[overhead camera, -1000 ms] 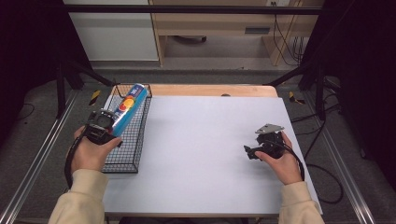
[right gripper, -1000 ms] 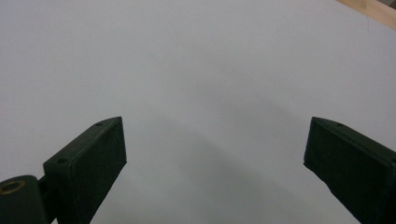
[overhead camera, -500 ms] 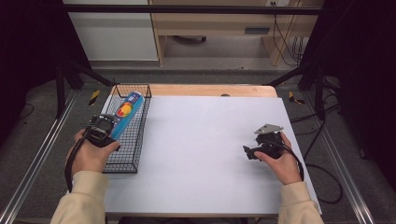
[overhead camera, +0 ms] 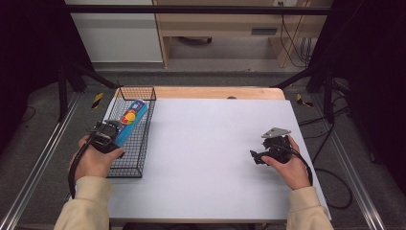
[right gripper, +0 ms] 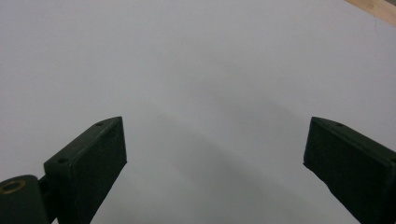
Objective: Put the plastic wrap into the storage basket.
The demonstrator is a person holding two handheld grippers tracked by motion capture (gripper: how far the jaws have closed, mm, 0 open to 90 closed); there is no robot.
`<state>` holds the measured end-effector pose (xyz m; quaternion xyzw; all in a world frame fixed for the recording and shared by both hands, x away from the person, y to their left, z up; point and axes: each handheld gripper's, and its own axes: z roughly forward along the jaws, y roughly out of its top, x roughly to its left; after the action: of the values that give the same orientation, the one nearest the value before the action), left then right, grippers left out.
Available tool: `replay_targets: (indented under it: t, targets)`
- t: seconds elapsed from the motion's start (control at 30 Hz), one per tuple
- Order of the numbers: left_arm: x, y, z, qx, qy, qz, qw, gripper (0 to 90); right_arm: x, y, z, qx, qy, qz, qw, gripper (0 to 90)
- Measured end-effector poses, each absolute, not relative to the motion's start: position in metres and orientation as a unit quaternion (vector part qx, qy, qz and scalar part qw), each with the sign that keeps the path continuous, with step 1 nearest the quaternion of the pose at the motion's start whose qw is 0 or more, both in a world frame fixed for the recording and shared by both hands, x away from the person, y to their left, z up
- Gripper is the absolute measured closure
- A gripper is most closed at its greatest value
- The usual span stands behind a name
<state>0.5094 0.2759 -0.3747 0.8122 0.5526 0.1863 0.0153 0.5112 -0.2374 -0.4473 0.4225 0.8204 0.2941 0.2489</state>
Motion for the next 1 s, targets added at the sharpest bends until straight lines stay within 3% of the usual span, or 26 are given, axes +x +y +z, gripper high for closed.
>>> replay_targets:
  t: [1.0]
  targets:
    - [0.521,0.265,-0.381,0.822,0.541,0.169,-0.048,31.6,0.512,-0.236,-0.449,0.420,0.823,0.290,0.248,6.2]
